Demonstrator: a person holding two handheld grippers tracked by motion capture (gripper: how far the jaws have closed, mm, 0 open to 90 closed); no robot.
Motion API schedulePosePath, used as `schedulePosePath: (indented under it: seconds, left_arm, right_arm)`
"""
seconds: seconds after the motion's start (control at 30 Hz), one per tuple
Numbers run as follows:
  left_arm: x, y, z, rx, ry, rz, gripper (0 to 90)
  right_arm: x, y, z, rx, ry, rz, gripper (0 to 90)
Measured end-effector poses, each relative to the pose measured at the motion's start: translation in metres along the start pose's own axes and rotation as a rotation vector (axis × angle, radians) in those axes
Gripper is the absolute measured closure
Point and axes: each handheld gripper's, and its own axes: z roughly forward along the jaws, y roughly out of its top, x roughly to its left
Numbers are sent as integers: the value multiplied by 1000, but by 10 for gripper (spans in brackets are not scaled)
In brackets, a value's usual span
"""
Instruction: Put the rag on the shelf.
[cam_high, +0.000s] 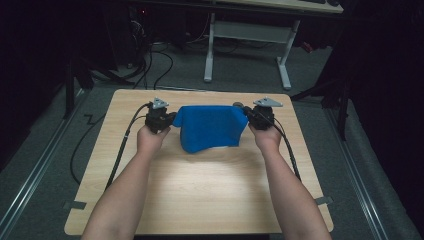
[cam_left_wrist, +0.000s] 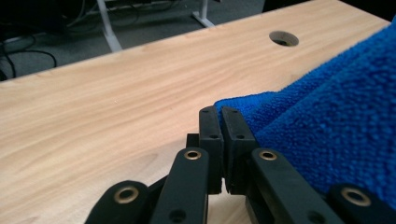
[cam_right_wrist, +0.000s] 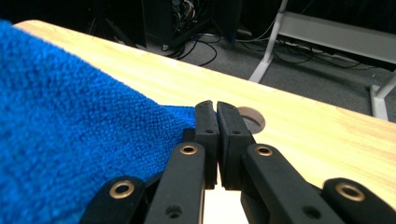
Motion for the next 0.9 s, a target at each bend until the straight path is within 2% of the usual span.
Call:
schedulePosePath:
  seconds: [0.13,0.47,0.7,0.9]
  left_arm:
    - [-4,-2,3,10,-8,7,881]
    - [-5,-15,5,34,-24,-7,881]
    - [-9,-16,4,49,-32,14,880]
    - [-11,-18,5,59,-41,14,880]
  right_arm:
    - [2,-4,2,7,7,4,886]
    - [7,-14,11,33,39,13,885]
    - [12,-22,18,45,52,34,885]
    - [14,-26,21,54,60,39,884]
